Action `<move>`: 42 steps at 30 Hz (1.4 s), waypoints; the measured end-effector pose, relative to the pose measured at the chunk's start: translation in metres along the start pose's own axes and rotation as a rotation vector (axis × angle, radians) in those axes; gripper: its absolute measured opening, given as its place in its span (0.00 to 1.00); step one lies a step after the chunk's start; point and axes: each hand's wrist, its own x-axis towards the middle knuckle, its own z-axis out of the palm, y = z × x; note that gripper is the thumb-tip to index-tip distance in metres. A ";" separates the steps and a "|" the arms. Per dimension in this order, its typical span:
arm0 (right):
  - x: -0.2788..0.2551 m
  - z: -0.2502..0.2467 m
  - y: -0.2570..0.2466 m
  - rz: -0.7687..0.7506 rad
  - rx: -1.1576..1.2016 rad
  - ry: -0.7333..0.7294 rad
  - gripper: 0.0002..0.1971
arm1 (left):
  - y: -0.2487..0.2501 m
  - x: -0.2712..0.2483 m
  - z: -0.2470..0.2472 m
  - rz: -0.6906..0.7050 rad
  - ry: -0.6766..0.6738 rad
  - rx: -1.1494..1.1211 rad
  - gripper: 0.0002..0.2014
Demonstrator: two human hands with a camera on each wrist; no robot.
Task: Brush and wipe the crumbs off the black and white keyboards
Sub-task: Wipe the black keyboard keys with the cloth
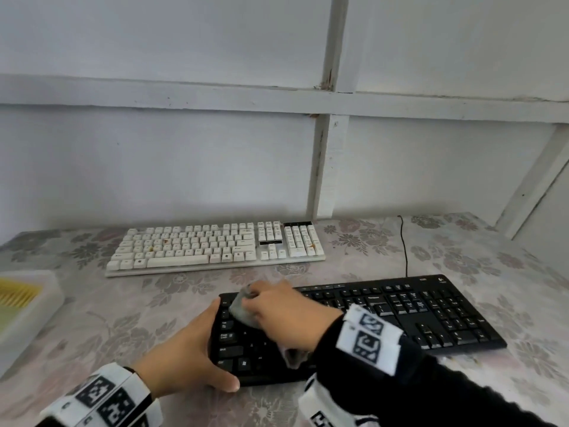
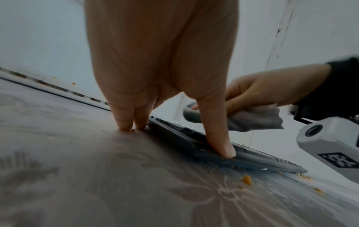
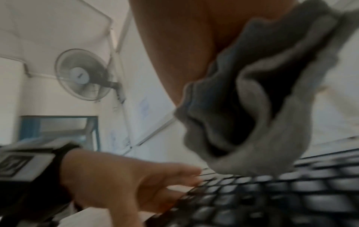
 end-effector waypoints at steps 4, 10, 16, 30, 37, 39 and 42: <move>0.021 0.023 -0.027 -0.028 -0.030 0.001 0.12 | 0.005 0.002 -0.001 -0.017 0.006 0.059 0.53; 0.001 0.016 -0.023 0.070 -0.130 0.027 0.14 | 0.004 0.001 0.001 0.023 0.033 0.038 0.49; -0.030 0.016 0.012 0.139 -0.108 0.035 0.16 | 0.001 -0.002 0.003 0.022 0.037 0.013 0.48; 0.009 0.007 -0.042 0.053 -0.019 -0.031 0.13 | 0.004 0.000 -0.001 -0.033 0.027 0.095 0.55; -0.002 0.014 -0.029 0.088 -0.102 0.027 0.15 | 0.004 -0.001 0.001 -0.006 0.044 0.088 0.52; -0.011 0.016 -0.015 0.100 -0.097 0.045 0.15 | 0.003 -0.001 0.001 0.001 0.049 0.061 0.49; -0.024 0.020 0.006 0.124 -0.085 0.052 0.14 | 0.003 -0.001 0.001 0.001 0.051 0.062 0.49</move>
